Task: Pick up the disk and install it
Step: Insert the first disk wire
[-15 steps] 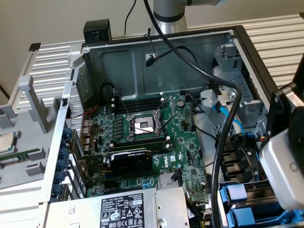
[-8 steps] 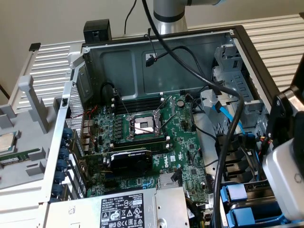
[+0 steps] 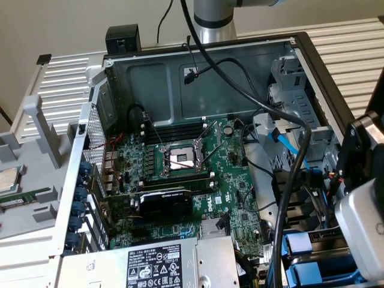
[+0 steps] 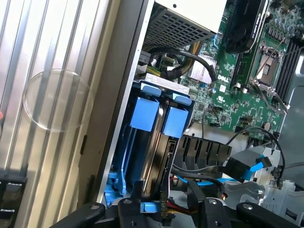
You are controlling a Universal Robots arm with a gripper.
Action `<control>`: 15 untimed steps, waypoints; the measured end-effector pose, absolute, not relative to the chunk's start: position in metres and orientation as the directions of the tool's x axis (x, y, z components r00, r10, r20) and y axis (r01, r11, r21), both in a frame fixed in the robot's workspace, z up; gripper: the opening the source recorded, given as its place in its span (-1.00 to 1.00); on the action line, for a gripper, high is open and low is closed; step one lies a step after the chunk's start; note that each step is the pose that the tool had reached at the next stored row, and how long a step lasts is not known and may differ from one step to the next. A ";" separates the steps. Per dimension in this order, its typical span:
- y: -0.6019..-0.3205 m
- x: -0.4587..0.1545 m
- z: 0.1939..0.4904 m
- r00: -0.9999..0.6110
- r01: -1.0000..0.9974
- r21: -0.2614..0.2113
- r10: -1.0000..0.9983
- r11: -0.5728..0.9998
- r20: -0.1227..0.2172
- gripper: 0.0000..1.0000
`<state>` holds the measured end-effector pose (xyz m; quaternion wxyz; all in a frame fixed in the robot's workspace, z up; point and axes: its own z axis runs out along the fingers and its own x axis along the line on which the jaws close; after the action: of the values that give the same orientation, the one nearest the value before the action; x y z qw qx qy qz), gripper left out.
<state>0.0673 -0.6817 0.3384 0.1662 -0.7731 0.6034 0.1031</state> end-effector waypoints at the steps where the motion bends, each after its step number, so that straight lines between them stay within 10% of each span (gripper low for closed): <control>1: -0.682 0.067 0.338 0.251 -0.967 -0.132 -0.899 -0.217 -0.360 -0.01; 15: -0.682 0.068 0.337 0.246 -0.969 -0.118 -0.898 -0.217 -0.364 -0.01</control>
<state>0.0682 -0.6817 0.3375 0.1617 -0.7726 0.6043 0.1089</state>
